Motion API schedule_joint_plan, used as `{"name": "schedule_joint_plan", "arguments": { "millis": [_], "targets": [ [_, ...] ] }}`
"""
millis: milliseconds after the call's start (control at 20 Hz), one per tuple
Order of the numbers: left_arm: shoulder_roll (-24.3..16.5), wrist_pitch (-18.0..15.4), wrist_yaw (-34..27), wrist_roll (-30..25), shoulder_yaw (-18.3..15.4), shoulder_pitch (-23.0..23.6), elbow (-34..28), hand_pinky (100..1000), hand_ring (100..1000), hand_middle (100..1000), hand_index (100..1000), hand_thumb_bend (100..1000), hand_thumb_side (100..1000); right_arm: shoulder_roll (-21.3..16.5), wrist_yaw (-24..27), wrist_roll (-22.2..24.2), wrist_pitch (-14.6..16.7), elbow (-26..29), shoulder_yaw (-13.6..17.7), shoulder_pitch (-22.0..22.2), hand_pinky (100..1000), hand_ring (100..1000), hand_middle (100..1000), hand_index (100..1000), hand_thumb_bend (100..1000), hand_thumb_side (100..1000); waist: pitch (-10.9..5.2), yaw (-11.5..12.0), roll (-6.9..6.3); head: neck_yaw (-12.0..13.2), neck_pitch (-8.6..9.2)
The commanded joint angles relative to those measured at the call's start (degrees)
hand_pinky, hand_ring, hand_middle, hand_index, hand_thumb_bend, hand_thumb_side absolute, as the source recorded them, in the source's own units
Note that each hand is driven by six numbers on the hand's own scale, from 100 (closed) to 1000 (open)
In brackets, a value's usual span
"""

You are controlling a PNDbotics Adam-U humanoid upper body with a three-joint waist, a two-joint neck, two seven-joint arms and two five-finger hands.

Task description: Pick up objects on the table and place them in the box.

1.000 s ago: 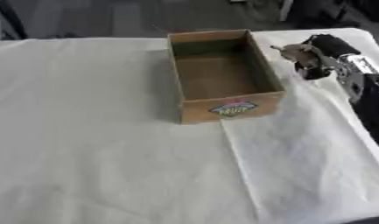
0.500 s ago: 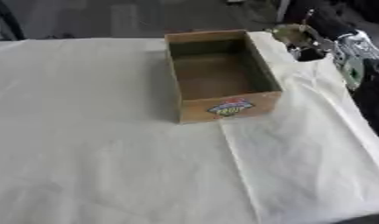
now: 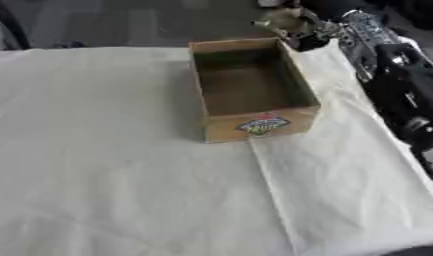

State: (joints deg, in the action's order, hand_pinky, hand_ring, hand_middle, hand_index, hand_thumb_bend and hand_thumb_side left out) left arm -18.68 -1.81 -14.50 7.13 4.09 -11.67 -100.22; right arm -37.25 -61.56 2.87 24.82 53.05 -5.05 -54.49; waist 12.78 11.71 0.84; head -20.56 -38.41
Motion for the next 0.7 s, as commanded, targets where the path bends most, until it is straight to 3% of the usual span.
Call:
{"name": "schedule_joint_plan", "arguments": {
  "millis": [50, 200, 250, 300, 400, 550, 700],
  "targets": [
    [-0.61, 0.05, -0.25, -0.46, 0.20, -0.72, -0.97, 513, 488, 474, 621, 407, 528, 1.40, -1.31, 1.33, 0.28, -2.03, 0.02, -2.05, 216, 311, 324, 356, 100, 100, -0.94, 0.45, -0.33, -0.73, 0.07],
    [-0.44, 0.15, -0.36, -0.62, 0.32, -0.82, -1.03, 513, 488, 474, 621, 407, 529, 2.92, -2.20, 2.33, -0.42, -5.74, 0.58, -2.23, 230, 319, 331, 367, 100, 100, -0.69, 1.12, -0.61, -1.05, 0.26],
    [-0.40, 0.17, -0.38, -0.60, 0.29, -0.80, -1.04, 513, 488, 474, 621, 407, 529, 3.15, -2.58, 2.58, -0.79, -7.02, 0.86, -2.10, 247, 329, 339, 378, 195, 100, -0.60, 1.24, -0.68, -1.08, 0.32],
    [-0.37, 0.18, -0.39, -0.57, 0.26, -0.78, -1.05, 513, 488, 474, 621, 408, 529, 3.31, -2.97, 2.78, -1.11, -8.23, 1.12, -2.00, 251, 332, 344, 381, 100, 100, -0.54, 1.30, -0.74, -1.09, 0.35],
    [-0.33, 0.17, -0.43, -0.48, 0.18, -0.77, -1.08, 513, 488, 474, 621, 408, 529, 3.39, -3.59, 2.99, -1.52, -10.22, 1.57, -1.70, 296, 369, 378, 425, 118, 100, -0.38, 1.17, -0.81, -1.01, 0.41],
    [-0.29, 0.13, -0.46, -0.39, 0.13, -0.87, -1.09, 513, 488, 474, 621, 409, 528, 3.32, -4.16, 4.36, -1.35, -11.39, 1.65, -1.37, 443, 517, 535, 624, 206, 100, -0.25, 0.61, -0.81, -0.87, 0.48],
    [-0.27, 0.09, -0.44, -0.41, 0.15, -0.99, -1.08, 513, 488, 474, 621, 409, 528, 3.14, -3.48, 6.13, -0.82, -10.84, 1.64, -1.24, 576, 654, 701, 741, 311, 100, -0.31, 0.07, -0.75, -0.80, 0.54]
  ]
}}
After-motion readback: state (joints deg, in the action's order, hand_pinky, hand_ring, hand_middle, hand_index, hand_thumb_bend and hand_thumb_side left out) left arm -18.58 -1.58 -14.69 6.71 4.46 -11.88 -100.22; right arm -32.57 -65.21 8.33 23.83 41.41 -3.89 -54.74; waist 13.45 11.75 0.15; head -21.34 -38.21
